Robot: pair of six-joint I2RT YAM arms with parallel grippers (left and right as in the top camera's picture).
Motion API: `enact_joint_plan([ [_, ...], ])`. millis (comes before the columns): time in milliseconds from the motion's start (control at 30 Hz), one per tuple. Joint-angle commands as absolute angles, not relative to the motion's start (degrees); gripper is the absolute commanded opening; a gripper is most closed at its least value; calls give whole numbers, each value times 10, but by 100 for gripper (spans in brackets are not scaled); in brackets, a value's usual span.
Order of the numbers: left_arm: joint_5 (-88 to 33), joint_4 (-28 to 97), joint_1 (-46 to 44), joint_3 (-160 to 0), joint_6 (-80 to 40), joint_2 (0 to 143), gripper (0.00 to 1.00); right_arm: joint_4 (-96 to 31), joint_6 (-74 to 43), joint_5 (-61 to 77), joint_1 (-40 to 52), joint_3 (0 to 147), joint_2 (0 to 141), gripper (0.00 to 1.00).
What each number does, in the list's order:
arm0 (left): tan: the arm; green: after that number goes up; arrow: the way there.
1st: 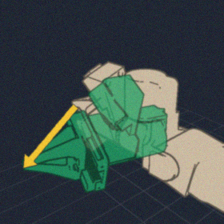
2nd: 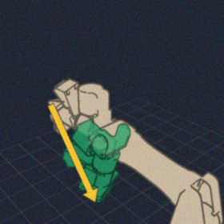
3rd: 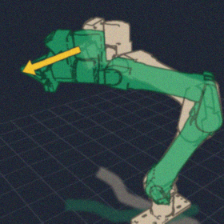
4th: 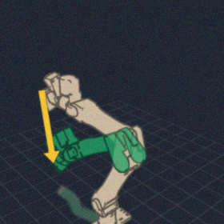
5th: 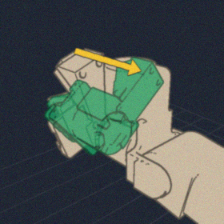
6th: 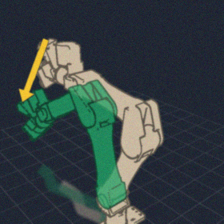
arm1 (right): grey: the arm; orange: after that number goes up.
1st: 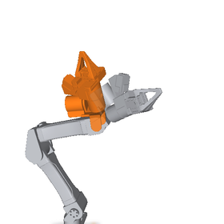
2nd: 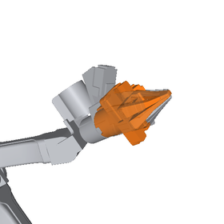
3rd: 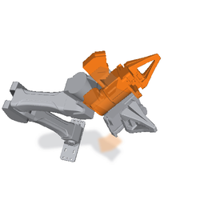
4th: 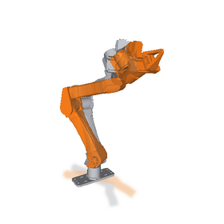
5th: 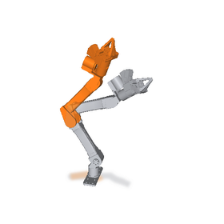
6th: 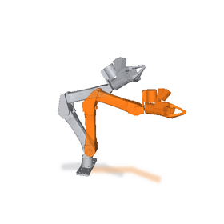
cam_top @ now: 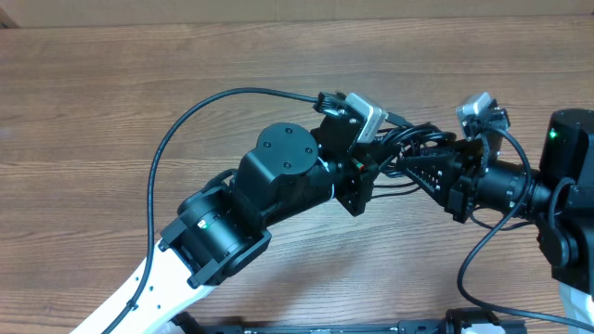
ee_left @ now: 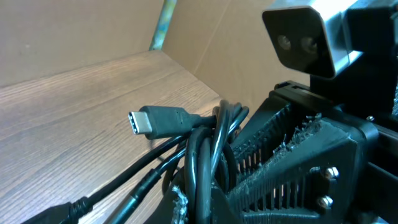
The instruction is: Untangle cables
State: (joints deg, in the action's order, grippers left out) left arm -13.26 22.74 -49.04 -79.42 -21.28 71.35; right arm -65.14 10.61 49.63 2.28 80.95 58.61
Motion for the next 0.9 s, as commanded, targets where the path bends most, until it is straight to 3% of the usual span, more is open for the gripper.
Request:
enact_joint_plan([
  [0, -100, 242, -491, -800, -223, 699, 4, -649, 110, 518, 26, 821, 583, 6],
  [467, 34, 255, -491, -800, -350, 700, 4, -700, 271, 700, 26, 821, 583, 4],
  [867, 126, 261, -491, -800, -480, 704, 4, -702, 291, 763, 26, 821, 583, 4],
])
